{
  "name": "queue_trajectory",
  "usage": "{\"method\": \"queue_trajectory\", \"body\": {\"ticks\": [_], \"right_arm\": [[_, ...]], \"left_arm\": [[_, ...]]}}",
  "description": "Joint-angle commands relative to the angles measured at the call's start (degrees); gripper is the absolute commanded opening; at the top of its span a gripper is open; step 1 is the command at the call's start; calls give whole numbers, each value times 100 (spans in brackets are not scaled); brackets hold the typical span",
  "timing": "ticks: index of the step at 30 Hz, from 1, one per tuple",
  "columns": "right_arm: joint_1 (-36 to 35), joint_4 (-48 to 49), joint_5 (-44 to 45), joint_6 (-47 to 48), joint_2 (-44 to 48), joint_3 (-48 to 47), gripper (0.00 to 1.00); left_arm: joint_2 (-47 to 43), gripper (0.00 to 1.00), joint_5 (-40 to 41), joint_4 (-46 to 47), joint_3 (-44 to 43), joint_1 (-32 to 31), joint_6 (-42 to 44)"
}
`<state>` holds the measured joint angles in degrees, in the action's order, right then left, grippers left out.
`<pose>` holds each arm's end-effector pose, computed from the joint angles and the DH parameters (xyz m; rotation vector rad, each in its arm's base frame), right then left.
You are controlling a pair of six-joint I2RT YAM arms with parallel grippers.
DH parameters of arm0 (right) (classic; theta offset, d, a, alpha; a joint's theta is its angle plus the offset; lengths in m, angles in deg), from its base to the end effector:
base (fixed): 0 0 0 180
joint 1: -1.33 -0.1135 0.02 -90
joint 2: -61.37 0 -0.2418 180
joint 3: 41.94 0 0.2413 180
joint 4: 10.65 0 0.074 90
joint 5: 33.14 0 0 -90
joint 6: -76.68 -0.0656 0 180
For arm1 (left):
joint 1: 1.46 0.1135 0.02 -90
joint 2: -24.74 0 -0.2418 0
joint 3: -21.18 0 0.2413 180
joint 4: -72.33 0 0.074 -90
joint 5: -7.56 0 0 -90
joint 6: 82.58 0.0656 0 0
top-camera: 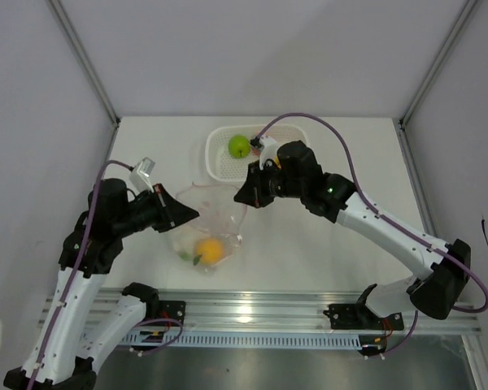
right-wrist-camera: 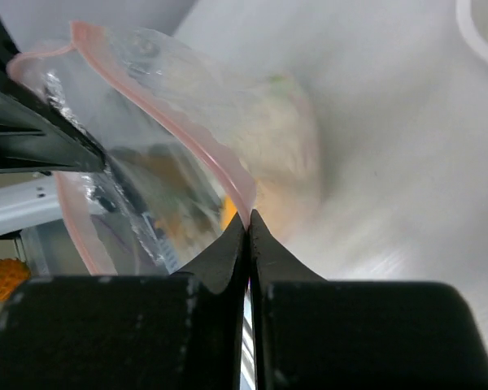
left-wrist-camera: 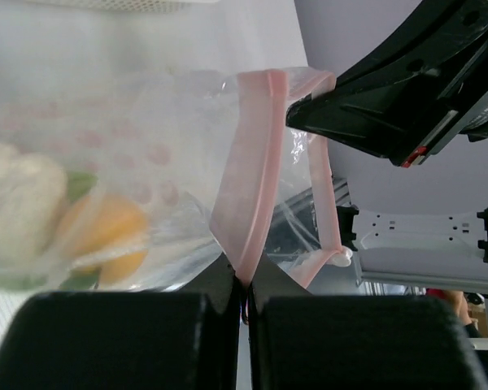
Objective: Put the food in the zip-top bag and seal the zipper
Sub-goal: Adjust the zipper food storage bag at the center of the board.
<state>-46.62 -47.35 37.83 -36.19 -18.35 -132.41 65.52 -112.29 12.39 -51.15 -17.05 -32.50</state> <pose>0.2093 0.2640 0.3369 -0.6936 2.0698 1.0834 0.1431 -0.0738 0.3355 -0.1199 2.1894 -1.1121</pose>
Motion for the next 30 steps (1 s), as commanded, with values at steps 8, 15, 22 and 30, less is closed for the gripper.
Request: {"method": "queue_trajectory", "body": {"ticks": [8,15,22,30], "right_arm": [[4,-326,-189,380,-456,-979,51],[530,-564,-100,486,-465,-1541,84],[1629,-258,-468,398,-622,-1954,84],[2263,-741,82,907,-2827,-3624,85]], "left_arm": [[132,0,322,-122,-368,-5,160],[185,0,611,1,-210,4,318],[106,1,1068,-8,124,4,503],[-34,1,1112,-8,265,4,582]]}}
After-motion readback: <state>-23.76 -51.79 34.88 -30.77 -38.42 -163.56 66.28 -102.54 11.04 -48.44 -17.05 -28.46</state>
